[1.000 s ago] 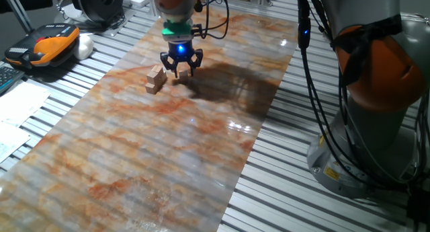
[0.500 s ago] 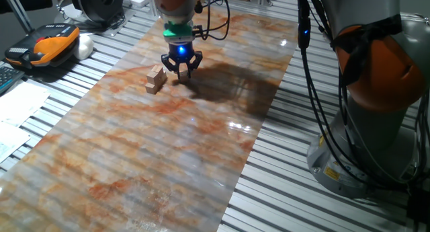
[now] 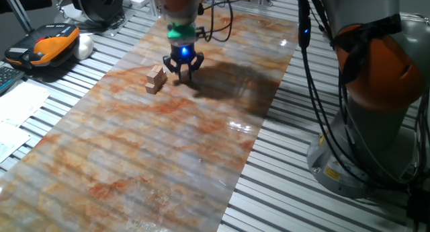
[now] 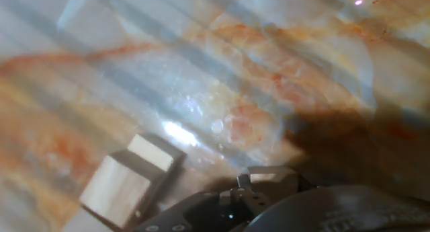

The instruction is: Stack the blocks into a pyramid shape

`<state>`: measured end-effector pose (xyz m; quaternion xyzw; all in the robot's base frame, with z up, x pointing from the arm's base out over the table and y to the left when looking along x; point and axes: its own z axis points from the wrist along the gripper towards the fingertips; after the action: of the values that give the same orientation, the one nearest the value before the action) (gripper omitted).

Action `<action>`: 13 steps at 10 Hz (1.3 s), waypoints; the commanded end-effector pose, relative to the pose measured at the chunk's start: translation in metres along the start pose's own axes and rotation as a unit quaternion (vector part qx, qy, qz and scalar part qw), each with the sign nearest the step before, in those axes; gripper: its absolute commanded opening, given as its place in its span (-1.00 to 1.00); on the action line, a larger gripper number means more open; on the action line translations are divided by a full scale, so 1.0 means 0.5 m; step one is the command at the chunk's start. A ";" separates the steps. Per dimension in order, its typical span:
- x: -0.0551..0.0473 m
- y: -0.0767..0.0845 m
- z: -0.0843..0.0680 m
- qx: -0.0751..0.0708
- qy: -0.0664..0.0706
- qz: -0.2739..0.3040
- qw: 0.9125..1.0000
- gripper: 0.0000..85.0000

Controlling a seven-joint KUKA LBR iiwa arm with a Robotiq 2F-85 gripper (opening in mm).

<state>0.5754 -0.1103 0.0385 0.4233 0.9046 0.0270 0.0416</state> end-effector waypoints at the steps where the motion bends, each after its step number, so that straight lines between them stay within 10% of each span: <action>1: -0.005 0.000 -0.011 -0.005 0.001 -0.018 1.000 -1.00; 4: -0.006 0.011 -0.045 0.012 -0.022 -0.075 0.997 -1.00; 7: 0.002 0.039 -0.121 -0.025 -0.015 -0.129 0.991 -1.00; 13: 0.016 0.213 -0.173 -0.024 0.016 -0.239 0.971 -1.00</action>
<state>0.6410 -0.0409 0.1324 0.2129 0.9752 0.0429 0.0437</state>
